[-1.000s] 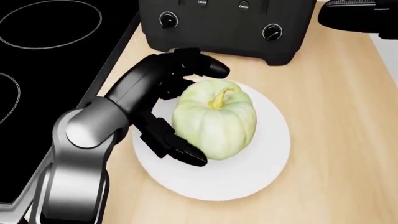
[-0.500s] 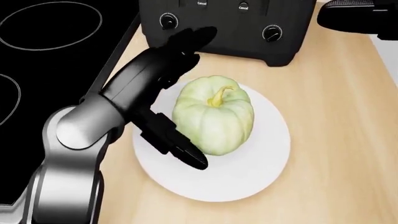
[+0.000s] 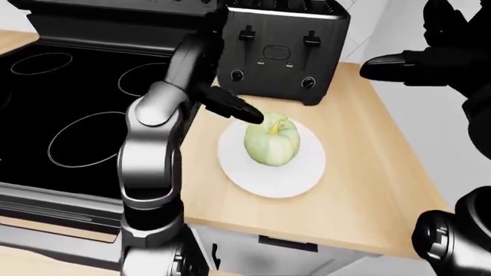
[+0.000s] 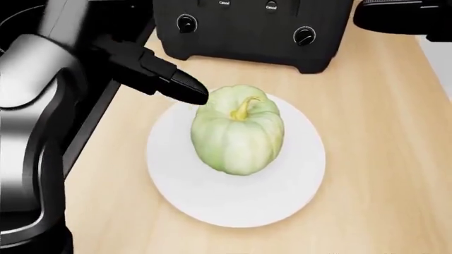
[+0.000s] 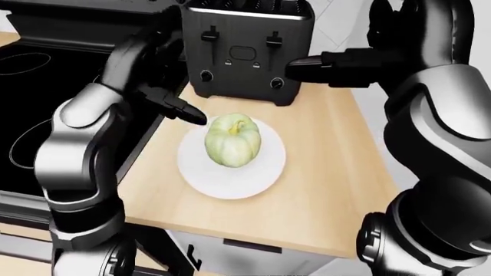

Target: Pick the squash from the pan and place it on the plate.

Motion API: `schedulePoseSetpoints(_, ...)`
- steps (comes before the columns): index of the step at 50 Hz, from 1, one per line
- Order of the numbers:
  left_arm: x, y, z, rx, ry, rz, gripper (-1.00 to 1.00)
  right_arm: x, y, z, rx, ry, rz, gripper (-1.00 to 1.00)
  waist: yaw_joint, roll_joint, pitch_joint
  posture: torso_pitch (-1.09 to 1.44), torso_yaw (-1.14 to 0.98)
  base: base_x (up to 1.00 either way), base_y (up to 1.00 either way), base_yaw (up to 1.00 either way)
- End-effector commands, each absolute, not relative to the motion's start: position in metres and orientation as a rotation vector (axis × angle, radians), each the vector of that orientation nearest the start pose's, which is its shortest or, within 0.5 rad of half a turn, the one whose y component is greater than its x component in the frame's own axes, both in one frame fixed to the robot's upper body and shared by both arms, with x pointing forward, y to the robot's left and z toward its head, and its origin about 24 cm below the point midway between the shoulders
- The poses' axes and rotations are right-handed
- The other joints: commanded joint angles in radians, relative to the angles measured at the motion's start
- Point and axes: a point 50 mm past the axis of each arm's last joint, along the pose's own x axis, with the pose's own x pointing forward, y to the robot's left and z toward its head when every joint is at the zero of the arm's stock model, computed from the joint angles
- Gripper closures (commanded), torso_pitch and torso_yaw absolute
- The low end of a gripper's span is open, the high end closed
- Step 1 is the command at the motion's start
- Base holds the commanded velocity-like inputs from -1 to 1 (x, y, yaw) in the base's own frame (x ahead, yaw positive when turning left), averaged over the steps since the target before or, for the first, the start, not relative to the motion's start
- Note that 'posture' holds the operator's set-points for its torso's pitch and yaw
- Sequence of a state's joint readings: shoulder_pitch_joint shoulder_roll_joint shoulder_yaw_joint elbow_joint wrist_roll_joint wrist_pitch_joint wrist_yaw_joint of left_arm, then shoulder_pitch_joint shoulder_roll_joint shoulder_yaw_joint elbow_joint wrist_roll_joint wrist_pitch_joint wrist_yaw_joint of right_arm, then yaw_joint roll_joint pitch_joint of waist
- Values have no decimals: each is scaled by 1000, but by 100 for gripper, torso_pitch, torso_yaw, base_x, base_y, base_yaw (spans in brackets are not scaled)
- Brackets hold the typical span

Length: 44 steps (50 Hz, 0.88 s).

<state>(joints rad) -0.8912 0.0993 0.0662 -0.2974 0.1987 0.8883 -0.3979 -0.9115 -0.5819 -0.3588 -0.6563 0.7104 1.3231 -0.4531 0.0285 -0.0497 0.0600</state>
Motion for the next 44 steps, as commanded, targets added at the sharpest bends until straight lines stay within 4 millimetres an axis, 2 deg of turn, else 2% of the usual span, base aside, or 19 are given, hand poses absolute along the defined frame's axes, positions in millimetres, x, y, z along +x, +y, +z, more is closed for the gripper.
schedulePoseSetpoints(1, 317, 118, 301, 218, -358, -215, -100, 240, -201, 345, -95, -390, -172, -100, 1, -3, -24, 0, 0, 0, 0, 0)
schedulePoseSetpoints(5, 317, 133, 311, 155, -393, -122, -100, 238, -197, 347, -103, -403, -153, -100, -2, 2, -25, 0, 0, 0, 0, 0)
schedulePoseSetpoints(9, 307, 147, 322, 124, -426, -48, -100, 233, -192, 353, -146, -428, -149, -100, -6, 9, -23, 0, 0, 0, 0, 0)
schedulePoseSetpoints(17, 298, 164, 324, 66, -507, 59, -100, 229, -183, 359, -149, -489, -95, -100, -11, 21, -21, 0, 0, 0, 0, 0)
schedulePoseSetpoints(30, 288, 168, 324, 32, -615, 99, -100, 218, -177, 372, -158, -590, -71, -100, -15, 31, -19, 0, 0, 0, 0, 0)
schedulePoseSetpoints(44, 270, 166, 342, -39, -742, 71, -100, 206, -176, 387, -136, -705, -80, -100, -17, 36, -14, 0, 0, 0, 0, 0)
